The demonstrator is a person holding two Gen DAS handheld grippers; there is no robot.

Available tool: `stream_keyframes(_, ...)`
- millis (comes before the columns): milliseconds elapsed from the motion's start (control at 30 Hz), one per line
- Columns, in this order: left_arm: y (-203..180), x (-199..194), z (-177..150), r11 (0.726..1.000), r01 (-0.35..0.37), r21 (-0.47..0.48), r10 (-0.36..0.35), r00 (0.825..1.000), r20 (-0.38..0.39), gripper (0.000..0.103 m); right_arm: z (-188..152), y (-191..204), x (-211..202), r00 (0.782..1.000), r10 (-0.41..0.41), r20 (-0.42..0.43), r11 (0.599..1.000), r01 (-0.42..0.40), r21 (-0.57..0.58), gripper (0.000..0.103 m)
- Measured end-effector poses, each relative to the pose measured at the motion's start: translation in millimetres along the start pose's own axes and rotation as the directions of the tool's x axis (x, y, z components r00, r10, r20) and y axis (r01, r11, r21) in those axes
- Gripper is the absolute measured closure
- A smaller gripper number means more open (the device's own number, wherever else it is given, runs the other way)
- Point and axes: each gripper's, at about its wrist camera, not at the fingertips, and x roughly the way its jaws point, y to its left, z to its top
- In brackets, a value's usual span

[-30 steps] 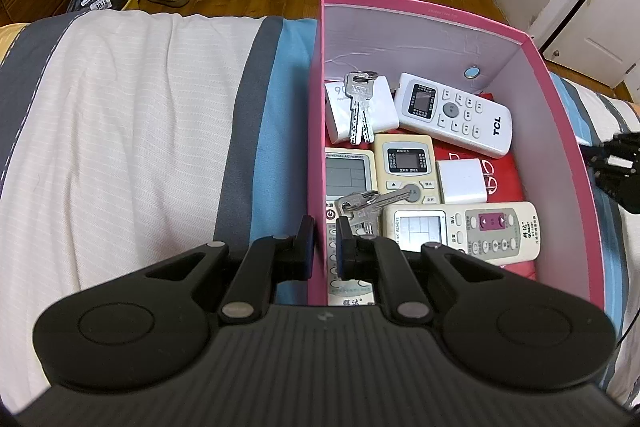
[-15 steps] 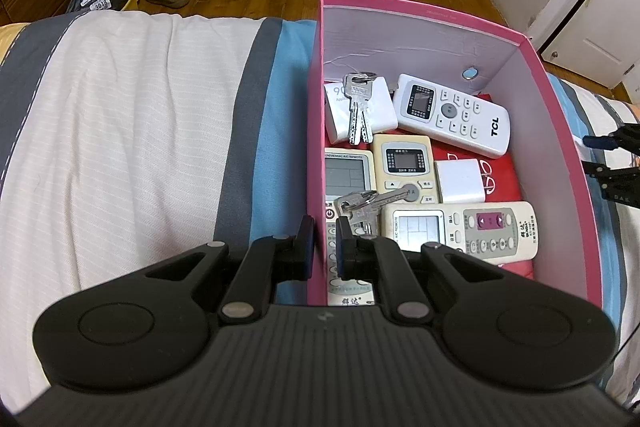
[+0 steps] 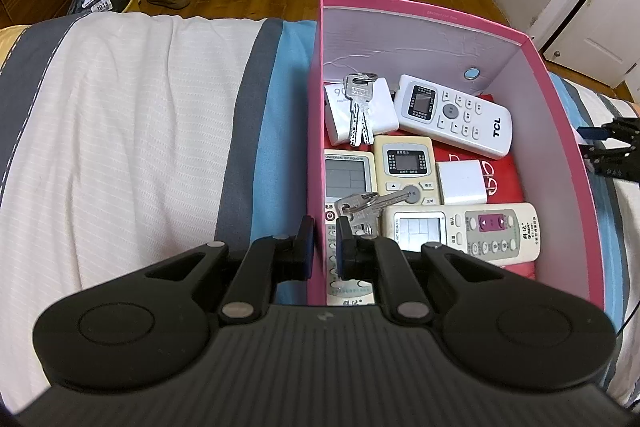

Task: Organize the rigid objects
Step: 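Carry the white power bank into the box and lower it onto the remotes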

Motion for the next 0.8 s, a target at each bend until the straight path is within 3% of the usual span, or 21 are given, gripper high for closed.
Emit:
stream_keyframes(100,-0.3,-0.7,0.0,1.000,-0.001,0.001,0.001,1.000,0.000,0.095,-0.7,-20.1,-6.0,0.989,0.138,0.046,0.958,-0.145,0.247,0.057)
stream_keyframes(167,-0.4,-0.7,-0.1,1.000,-0.002,0.001,0.002,1.000,0.001,0.095,-4.3,-29.9,-1.5,0.966,0.251,0.068,0.886,-0.257,0.387,0.057)
stream_keyframes(267,-1.0,-1.5,-0.4,1.000,-0.005,0.003,0.005,1.000,0.001,0.095,-10.4,-30.7,9.9,0.926,0.365,0.097,0.786,-0.363,0.501,0.057)
stream_keyframes(400,-1.6,-1.7,-0.5,1.000,-0.008,0.003,0.008,1.000,0.001,0.095,-23.0,-17.9,31.9,0.856,0.504,0.115,0.653,-0.464,0.599,0.057)
stream_keyframes(567,-1.7,-1.5,-0.6,1.000,-0.007,0.003,0.007,1.000,0.001,0.095,-35.4,-2.4,31.6,0.806,0.556,0.203,0.543,-0.537,0.645,0.056)
stream_keyframes(667,-1.9,-1.9,-0.7,1.000,-0.007,0.003,0.007,1.000,0.001,0.095,-38.3,2.2,20.4,0.751,0.598,0.281,0.437,-0.599,0.671,0.056)
stream_keyframes(800,-2.3,-2.0,-1.0,1.000,-0.008,0.001,0.008,1.000,0.001,0.095,-30.9,12.7,4.2,0.673,0.644,0.363,0.329,-0.672,0.663,0.056)
